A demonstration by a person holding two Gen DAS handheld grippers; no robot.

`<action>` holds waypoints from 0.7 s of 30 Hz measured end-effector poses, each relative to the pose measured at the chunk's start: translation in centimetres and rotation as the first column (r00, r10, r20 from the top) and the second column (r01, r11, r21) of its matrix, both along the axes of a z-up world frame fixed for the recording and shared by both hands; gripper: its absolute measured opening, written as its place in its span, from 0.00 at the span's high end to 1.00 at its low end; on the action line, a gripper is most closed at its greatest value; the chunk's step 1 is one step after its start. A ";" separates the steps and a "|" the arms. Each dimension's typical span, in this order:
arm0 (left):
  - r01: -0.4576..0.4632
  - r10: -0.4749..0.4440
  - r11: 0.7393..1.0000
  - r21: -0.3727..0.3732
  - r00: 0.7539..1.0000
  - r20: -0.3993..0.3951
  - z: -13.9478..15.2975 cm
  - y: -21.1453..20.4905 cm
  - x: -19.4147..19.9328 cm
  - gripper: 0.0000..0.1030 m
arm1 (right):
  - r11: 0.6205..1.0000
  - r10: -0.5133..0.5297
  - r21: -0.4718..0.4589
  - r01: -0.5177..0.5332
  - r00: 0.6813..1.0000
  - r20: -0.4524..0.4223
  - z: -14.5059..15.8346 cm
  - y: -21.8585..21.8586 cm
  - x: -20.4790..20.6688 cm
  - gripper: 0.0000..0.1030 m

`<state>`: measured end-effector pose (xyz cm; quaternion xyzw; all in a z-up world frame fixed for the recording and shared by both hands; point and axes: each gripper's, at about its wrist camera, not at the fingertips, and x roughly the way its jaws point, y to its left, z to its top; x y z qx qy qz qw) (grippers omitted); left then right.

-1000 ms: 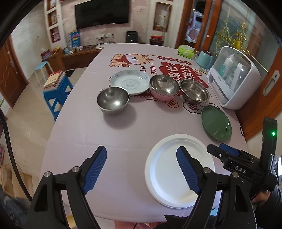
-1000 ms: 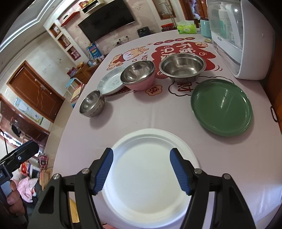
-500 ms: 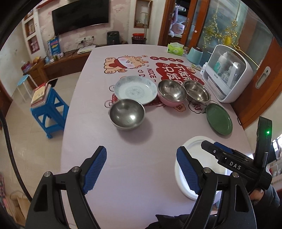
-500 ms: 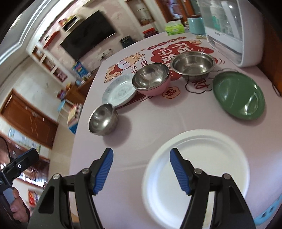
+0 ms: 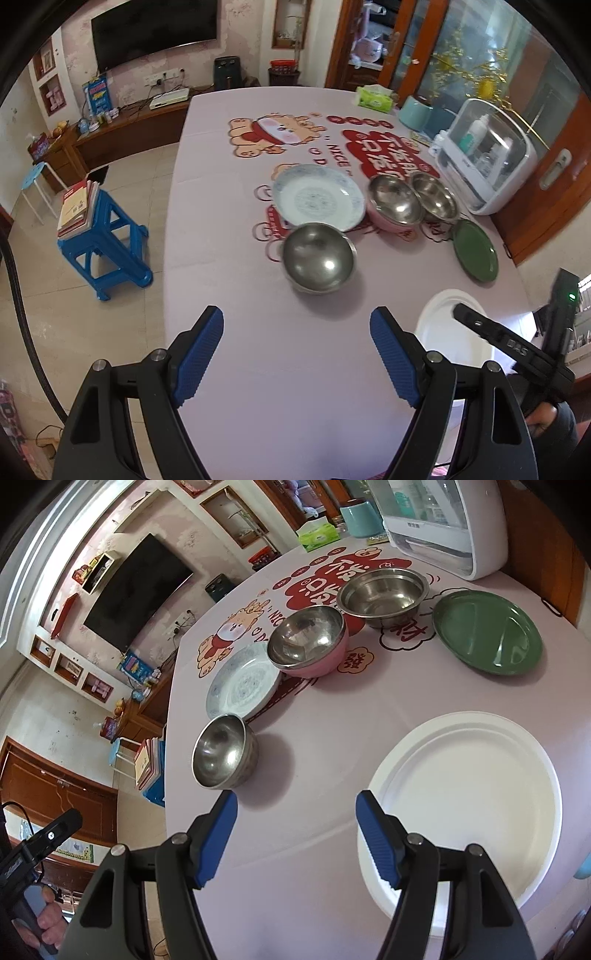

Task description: Organize plates and bowls

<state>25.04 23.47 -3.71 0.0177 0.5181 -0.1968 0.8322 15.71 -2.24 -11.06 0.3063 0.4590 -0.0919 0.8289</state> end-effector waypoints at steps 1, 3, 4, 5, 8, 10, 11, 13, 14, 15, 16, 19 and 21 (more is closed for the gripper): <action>-0.008 0.008 1.000 -0.007 1.000 -0.004 0.0 0.4 0.7 0.22 | 1.000 0.001 0.001 -0.001 1.000 0.001 0.2 0.1 0.3 0.35; -0.028 0.027 0.999 -0.018 1.000 -0.013 0.1 1.1 1.9 0.22 | 1.000 0.004 0.003 -0.004 1.000 0.007 0.6 0.3 0.9 0.35; -0.039 0.039 0.999 -0.023 0.999 -0.015 0.3 1.5 2.5 0.22 | 1.000 0.005 0.001 -0.005 1.000 0.008 0.7 0.3 1.1 0.35; -0.049 0.048 0.998 -0.026 0.999 -0.013 0.4 1.8 3.1 0.22 | 1.000 0.005 0.000 -0.005 1.000 0.009 0.9 0.4 1.6 0.35; -0.068 0.068 0.997 -0.025 0.998 -0.004 0.8 2.4 4.9 0.22 | 1.000 0.013 0.005 -0.013 1.000 0.019 1.3 0.4 3.2 0.35; -0.075 0.075 0.997 -0.023 0.997 -0.007 0.8 2.6 6.1 0.22 | 1.000 0.020 0.003 -0.020 1.000 0.020 1.4 0.5 4.2 0.35; -0.077 0.077 0.997 -0.020 0.997 -0.004 0.9 2.7 6.8 0.22 | 1.000 0.028 0.003 -0.029 0.999 0.020 1.4 0.5 5.2 0.35; -0.082 0.082 0.997 -0.014 0.997 0.005 0.9 2.6 8.2 0.22 | 0.999 0.043 0.000 -0.043 0.999 0.023 1.3 0.5 6.7 0.35; -0.088 0.088 0.996 -0.010 0.996 0.005 0.9 2.5 8.9 0.22 | 0.999 0.050 -0.003 -0.050 0.999 0.021 1.2 0.4 7.5 0.35; -0.095 0.095 0.995 -0.008 0.995 0.002 0.8 2.4 9.6 0.22 | 0.999 0.053 -0.004 -0.053 0.998 0.018 1.1 0.4 8.0 0.35; -0.103 0.103 0.995 -0.012 0.995 -0.007 0.7 2.4 10.5 0.22 | 0.998 0.055 -0.004 -0.055 0.998 0.010 1.0 0.3 8.8 0.35; -0.107 0.106 0.994 -0.025 0.994 -0.028 0.0 2.0 12.8 0.22 | 0.997 0.075 0.001 -0.075 0.997 0.001 0.4 0.2 11.0 0.35; -0.112 0.111 0.994 -0.015 0.993 -0.031 -0.7 1.4 14.2 0.22 | 0.995 0.095 -0.020 -0.096 0.995 -0.015 -0.2 0.3 12.4 0.35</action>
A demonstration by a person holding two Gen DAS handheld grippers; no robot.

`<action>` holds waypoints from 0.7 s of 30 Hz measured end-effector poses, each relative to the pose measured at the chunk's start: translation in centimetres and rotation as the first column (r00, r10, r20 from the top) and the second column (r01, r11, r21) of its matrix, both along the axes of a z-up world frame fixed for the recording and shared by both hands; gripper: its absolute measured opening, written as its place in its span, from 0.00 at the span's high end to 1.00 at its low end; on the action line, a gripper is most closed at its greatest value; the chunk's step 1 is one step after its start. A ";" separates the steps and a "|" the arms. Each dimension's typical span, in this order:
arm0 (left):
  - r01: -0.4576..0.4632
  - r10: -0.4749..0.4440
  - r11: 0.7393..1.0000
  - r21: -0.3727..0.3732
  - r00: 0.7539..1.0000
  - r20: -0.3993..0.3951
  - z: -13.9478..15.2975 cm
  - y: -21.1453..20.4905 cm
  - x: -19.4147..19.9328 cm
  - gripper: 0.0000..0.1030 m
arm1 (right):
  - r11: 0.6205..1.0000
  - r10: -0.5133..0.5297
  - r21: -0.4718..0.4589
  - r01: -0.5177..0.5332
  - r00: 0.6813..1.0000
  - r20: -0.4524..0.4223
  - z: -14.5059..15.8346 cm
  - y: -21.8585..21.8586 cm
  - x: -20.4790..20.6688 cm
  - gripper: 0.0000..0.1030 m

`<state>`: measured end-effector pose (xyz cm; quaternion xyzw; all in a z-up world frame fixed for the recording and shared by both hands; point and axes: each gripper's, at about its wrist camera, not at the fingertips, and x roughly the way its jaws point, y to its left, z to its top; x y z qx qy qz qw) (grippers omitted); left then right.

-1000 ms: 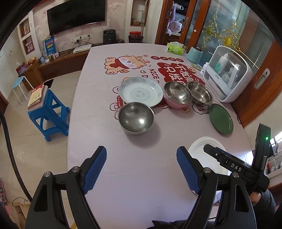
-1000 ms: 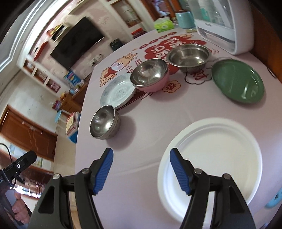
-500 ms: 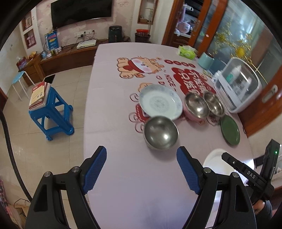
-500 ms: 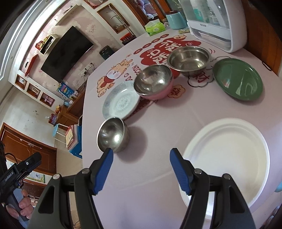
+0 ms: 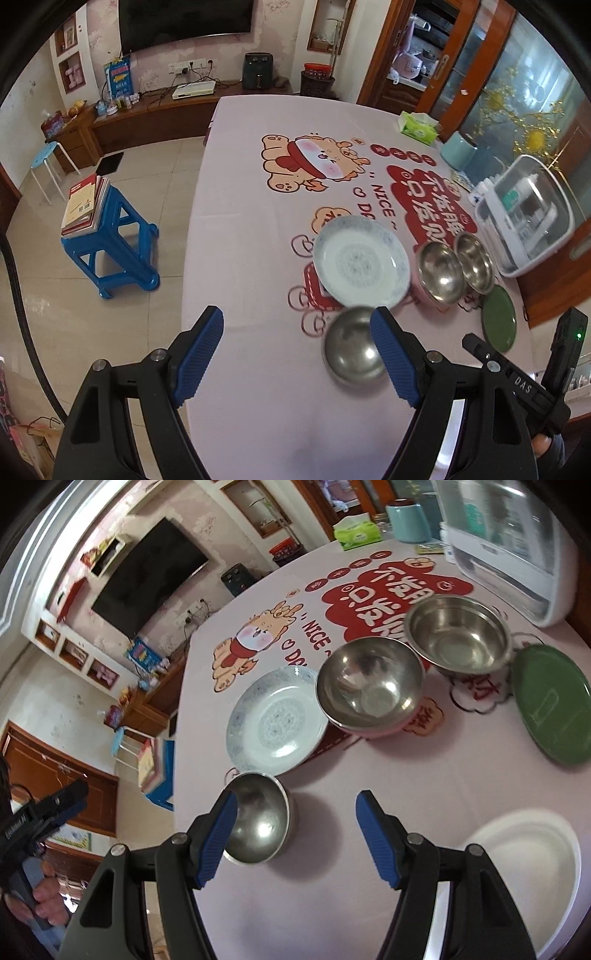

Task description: Organize plates and bowls

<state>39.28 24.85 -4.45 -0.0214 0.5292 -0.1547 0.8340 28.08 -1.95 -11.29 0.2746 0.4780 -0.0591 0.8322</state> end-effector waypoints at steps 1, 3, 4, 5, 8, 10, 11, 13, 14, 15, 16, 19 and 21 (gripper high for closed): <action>-0.004 0.004 1.000 0.003 1.000 -0.007 -0.5 -0.2 0.8 0.22 | 1.000 0.012 -0.010 -0.012 1.000 -0.009 -0.4 0.1 0.7 0.35; -0.008 0.008 1.000 0.002 1.000 -0.020 -1.5 -0.8 2.1 0.22 | 0.999 0.044 -0.011 -0.044 0.999 -0.024 -1.4 0.2 2.0 0.35; -0.009 0.009 1.000 0.003 1.000 -0.025 -2.2 -1.1 2.8 0.22 | 0.999 0.053 -0.007 -0.053 0.998 -0.025 -1.7 0.2 2.2 0.35; -0.008 0.008 1.000 0.005 1.000 -0.029 -2.7 -1.4 3.3 0.22 | 0.998 0.063 -0.003 -0.063 0.998 -0.027 -2.2 0.2 2.7 0.35; -0.004 0.004 1.000 0.008 0.999 -0.048 -4.8 -2.6 4.7 0.22 | 0.996 0.085 0.001 -0.085 0.996 -0.031 -3.8 0.1 4.0 0.35; 0.004 -0.004 1.000 -0.001 0.998 -0.061 -6.1 -3.4 5.6 0.22 | 0.996 0.093 0.005 -0.093 0.995 -0.033 -4.7 -0.1 4.7 0.35; 0.011 -0.012 1.000 -0.009 0.998 -0.062 -6.9 -3.7 6.0 0.22 | 0.995 0.100 0.011 -0.100 0.995 -0.029 -5.2 -0.2 5.1 0.35; 0.022 -0.024 1.000 -0.020 0.998 -0.066 -8.6 -4.7 6.9 0.22 | 0.993 0.115 0.020 -0.115 0.993 -0.014 -6.0 -0.3 5.7 0.35; 0.026 -0.028 0.999 -0.025 0.997 -0.069 -9.2 -5.0 7.3 0.22 | 0.992 0.126 0.024 -0.126 0.992 -0.004 -6.6 -0.3 6.0 0.35; 0.028 -0.031 0.999 -0.034 0.997 -0.074 -10.0 -5.3 7.7 0.22 | 0.991 0.134 0.026 -0.134 0.991 -0.002 -7.0 -0.2 6.2 0.35; 0.030 -0.034 0.999 -0.045 0.996 -0.082 -10.9 -5.8 8.2 0.22 | 0.989 0.145 0.026 -0.144 0.989 -0.005 -7.6 -0.2 6.6 0.35; 0.042 -0.048 0.997 -0.065 0.995 -0.088 -12.8 -6.8 9.1 0.22 | 0.987 0.161 0.014 -0.161 0.987 0.002 -8.5 0.0 7.2 0.35; 0.048 -0.054 0.997 -0.066 0.994 -0.092 -14.1 -7.5 9.6 0.22 | 0.986 0.164 0.007 -0.164 0.987 0.003 -9.0 0.1 7.6 0.35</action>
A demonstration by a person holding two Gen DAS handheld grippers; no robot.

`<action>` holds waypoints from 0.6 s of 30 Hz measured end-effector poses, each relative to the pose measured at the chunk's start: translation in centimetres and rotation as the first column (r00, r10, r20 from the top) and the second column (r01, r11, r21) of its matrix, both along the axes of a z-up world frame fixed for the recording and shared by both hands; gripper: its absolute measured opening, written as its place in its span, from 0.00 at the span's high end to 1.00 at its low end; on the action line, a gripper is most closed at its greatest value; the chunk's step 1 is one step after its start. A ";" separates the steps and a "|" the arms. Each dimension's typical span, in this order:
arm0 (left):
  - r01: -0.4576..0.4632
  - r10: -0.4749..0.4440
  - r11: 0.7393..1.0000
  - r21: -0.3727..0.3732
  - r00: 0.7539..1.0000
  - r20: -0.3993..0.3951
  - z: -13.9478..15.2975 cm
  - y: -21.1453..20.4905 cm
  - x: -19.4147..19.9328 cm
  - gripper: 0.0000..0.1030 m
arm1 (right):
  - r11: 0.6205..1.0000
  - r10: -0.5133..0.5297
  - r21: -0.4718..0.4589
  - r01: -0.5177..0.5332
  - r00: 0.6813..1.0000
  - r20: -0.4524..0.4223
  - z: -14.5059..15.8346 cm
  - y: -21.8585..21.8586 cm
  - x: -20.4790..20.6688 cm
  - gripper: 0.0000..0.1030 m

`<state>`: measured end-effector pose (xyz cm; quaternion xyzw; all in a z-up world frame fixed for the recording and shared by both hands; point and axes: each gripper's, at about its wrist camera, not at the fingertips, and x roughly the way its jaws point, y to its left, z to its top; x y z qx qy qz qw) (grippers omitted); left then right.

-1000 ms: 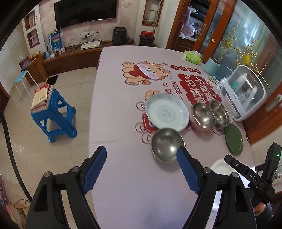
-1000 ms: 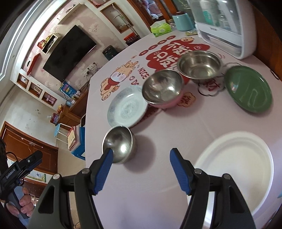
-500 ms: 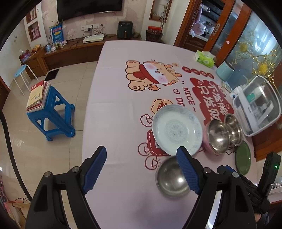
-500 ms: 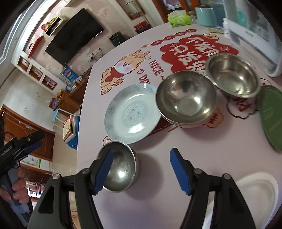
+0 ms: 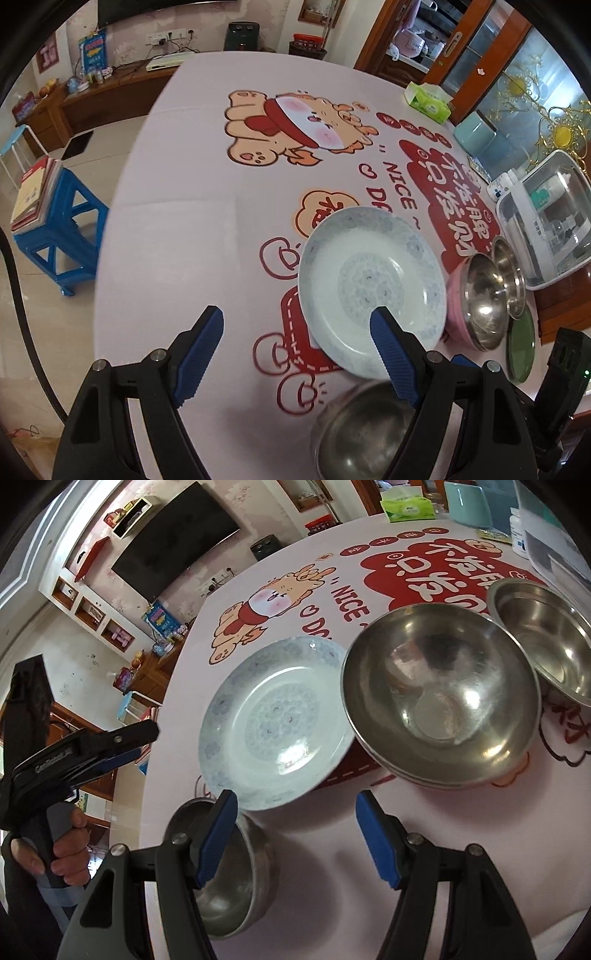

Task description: Organize plates and bowls

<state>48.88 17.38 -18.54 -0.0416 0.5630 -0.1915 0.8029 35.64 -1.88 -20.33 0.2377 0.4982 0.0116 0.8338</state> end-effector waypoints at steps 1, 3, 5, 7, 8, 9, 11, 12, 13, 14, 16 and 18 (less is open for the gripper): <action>0.001 -0.001 1.000 0.002 1.000 -0.005 -0.4 -0.2 0.2 0.22 | 1.000 0.001 0.002 -0.001 1.000 0.000 -0.2 0.0 0.1 0.35; 0.002 -0.002 1.000 -0.002 1.000 -0.021 -1.5 -0.5 0.7 0.22 | 1.000 0.007 0.007 -0.007 1.000 0.007 -0.6 0.0 0.4 0.35; 0.019 -0.019 1.000 -0.012 0.999 -0.033 -2.4 -0.8 1.1 0.22 | 1.000 0.011 -0.002 -0.011 1.000 0.023 -0.8 0.0 0.5 0.35; 0.033 -0.033 0.999 -0.010 0.999 -0.037 -3.1 -1.2 1.4 0.22 | 1.000 0.003 -0.011 -0.003 1.000 0.024 -1.1 0.0 0.6 0.35; 0.037 -0.038 0.999 -0.012 0.998 -0.041 -3.4 -1.3 1.5 0.22 | 1.000 -0.004 -0.007 0.005 1.000 0.025 -1.3 -0.1 0.7 0.35; 0.040 -0.041 0.999 -0.019 0.998 -0.048 -3.7 -1.4 1.7 0.25 | 1.000 -0.011 -0.003 0.011 1.000 0.026 -1.4 -0.2 0.8 0.35; 0.049 -0.051 0.998 -0.033 0.997 -0.058 -4.2 -1.7 1.9 0.26 | 1.000 -0.021 0.000 0.021 1.000 0.022 -1.8 -0.4 1.1 0.35; 0.052 -0.054 0.998 -0.034 0.997 -0.060 -4.3 -1.8 1.9 0.27 | 1.000 -0.023 0.000 0.023 1.000 0.019 -1.9 -0.4 1.2 0.35; 0.059 -0.061 0.998 -0.035 0.996 -0.063 -4.6 -2.0 2.0 0.27 | 1.000 -0.025 0.002 0.025 1.000 0.018 -2.1 -0.4 1.3 0.35; 0.063 -0.065 0.997 -0.033 0.996 -0.065 -4.7 -2.1 2.1 0.27 | 1.000 -0.027 0.010 0.027 0.999 0.021 -2.3 -0.4 1.4 0.35; 0.066 -0.068 0.997 -0.033 0.995 -0.068 -5.1 -2.2 2.2 0.27 | 0.999 -0.032 0.022 0.031 0.999 0.027 -2.5 -0.5 1.4 0.35; 0.067 -0.069 0.997 -0.042 0.995 -0.066 -5.5 -2.2 2.2 0.30 | 0.999 -0.037 0.026 0.037 0.999 0.035 -2.8 -0.5 1.4 0.37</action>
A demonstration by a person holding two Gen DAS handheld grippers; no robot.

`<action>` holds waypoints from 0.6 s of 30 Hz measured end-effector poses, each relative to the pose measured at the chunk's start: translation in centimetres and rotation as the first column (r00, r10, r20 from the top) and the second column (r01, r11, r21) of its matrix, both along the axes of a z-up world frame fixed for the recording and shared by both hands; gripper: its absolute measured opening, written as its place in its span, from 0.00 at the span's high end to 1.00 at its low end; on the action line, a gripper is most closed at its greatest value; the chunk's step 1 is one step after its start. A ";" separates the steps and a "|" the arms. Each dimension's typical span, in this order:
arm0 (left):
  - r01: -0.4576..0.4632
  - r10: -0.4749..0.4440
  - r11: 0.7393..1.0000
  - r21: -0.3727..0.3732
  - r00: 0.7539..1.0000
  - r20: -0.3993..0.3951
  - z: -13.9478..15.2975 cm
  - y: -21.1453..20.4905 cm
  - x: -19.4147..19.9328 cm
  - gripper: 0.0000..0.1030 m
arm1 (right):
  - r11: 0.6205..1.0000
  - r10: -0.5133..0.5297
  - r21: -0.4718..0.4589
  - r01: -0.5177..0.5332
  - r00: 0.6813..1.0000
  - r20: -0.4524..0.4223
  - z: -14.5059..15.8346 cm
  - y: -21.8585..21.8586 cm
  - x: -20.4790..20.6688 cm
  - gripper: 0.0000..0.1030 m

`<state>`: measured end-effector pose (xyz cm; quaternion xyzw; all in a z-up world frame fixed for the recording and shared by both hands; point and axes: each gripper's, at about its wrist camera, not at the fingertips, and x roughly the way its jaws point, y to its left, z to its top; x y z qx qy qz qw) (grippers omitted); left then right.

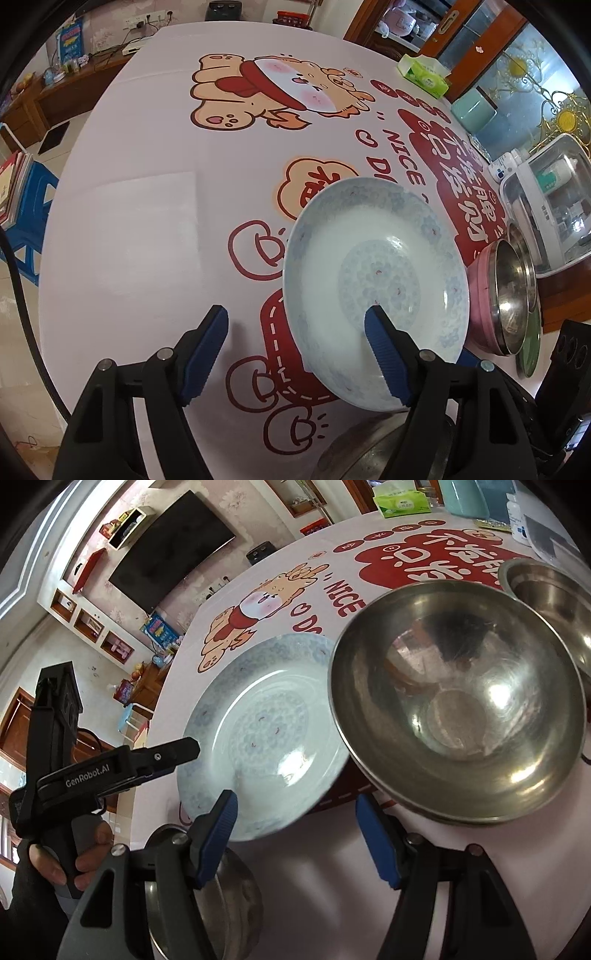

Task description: Organize plates and bowls

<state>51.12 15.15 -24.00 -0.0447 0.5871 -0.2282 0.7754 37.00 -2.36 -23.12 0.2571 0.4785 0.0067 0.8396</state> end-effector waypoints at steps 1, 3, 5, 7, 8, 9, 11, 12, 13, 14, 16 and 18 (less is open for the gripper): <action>-0.001 0.001 1.000 -0.007 1.000 -0.002 -0.2 0.0 0.0 0.35 | 1.000 -0.001 0.000 0.001 1.000 0.002 -0.1 0.0 0.0 0.39; -0.005 0.005 1.000 -0.011 1.000 -0.008 -0.6 -0.1 0.1 0.38 | 1.000 -0.003 -0.005 0.003 1.000 0.000 -0.3 0.0 0.1 0.43; -0.002 0.002 1.000 -0.015 1.000 -0.013 -0.9 -0.3 0.1 0.40 | 1.000 -0.006 -0.003 0.006 1.000 0.003 -0.5 -0.1 0.1 0.46; 0.006 -0.006 1.000 -0.020 1.000 -0.012 -1.1 -0.6 0.0 0.44 | 1.000 -0.006 0.000 0.006 1.000 0.013 -0.5 -0.2 0.2 0.49; 0.011 -0.011 1.000 -0.023 1.000 -0.010 -1.2 -0.7 0.0 0.45 | 1.000 -0.006 0.000 0.006 1.000 0.015 -0.6 -0.3 0.2 0.51; 0.016 -0.016 1.000 -0.023 1.000 -0.008 -1.2 -0.8 0.0 0.48 | 1.000 -0.008 -0.002 0.008 1.000 0.020 -0.6 -0.3 0.1 0.55; 0.021 -0.022 1.000 -0.022 1.000 -0.011 -1.4 -1.0 -0.1 0.52 | 1.000 -0.009 -0.005 0.010 1.000 0.024 -0.7 -0.4 0.1 0.59; 0.025 -0.025 0.999 -0.025 1.000 -0.008 -1.4 -1.1 -0.1 0.56 | 1.000 -0.011 -0.007 0.011 1.000 0.026 -0.8 -0.4 0.2 0.61; 0.032 -0.033 0.999 -0.030 0.999 -0.009 -1.4 -1.3 -0.2 0.62 | 1.000 -0.012 -0.008 0.012 1.000 0.028 -0.8 -0.4 0.2 0.61; 0.036 -0.036 0.999 -0.033 0.999 -0.011 -1.4 -1.4 -0.2 0.64 | 1.000 -0.013 -0.008 0.014 0.999 0.031 -0.8 -0.4 0.2 0.61; 0.040 -0.040 0.999 -0.025 0.999 -0.001 -1.4 -1.6 -0.3 0.69 | 1.000 -0.016 -0.007 0.016 0.999 0.036 -0.8 -0.4 0.1 0.61; 0.040 -0.040 0.999 -0.022 0.999 0.005 -1.5 -1.6 -0.4 0.70 | 1.000 -0.021 -0.006 0.021 0.999 0.042 -0.8 -0.4 0.0 0.64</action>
